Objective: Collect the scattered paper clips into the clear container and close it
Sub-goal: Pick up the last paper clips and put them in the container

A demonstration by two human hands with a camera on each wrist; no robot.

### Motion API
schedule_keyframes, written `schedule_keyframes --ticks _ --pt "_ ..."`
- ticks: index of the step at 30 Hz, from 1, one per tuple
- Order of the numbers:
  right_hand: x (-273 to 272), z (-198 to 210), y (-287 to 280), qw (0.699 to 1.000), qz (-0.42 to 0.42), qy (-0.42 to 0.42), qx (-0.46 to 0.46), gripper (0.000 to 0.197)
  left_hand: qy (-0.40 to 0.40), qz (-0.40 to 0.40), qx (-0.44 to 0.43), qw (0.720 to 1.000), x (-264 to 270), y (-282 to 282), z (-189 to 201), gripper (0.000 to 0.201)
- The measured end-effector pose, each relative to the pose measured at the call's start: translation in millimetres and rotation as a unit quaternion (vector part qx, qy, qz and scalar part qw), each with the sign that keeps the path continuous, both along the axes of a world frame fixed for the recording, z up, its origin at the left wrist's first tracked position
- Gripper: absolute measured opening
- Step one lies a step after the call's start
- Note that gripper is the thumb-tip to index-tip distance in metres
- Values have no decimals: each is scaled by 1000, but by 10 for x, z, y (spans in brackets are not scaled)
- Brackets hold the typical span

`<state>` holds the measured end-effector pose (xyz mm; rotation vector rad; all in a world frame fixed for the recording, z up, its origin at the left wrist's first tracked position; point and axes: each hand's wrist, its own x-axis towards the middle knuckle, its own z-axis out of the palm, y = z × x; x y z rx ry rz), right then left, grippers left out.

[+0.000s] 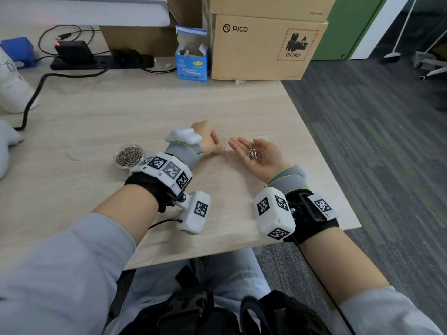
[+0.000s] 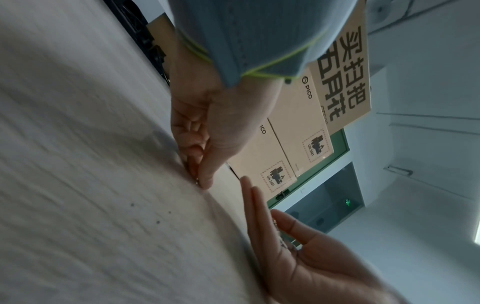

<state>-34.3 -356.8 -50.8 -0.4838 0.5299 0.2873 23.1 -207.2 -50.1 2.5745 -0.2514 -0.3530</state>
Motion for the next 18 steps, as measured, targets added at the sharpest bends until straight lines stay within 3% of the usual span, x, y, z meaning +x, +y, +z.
schedule_keyframes --ticks 12,18 --pt "11 -37 -28 1000 3 3 0 34 14 -45 47 998 -37 41 -93 18" --pt "41 -45 114 998 62 10 -8 39 -39 -81 -95 991 -38 153 136 5"
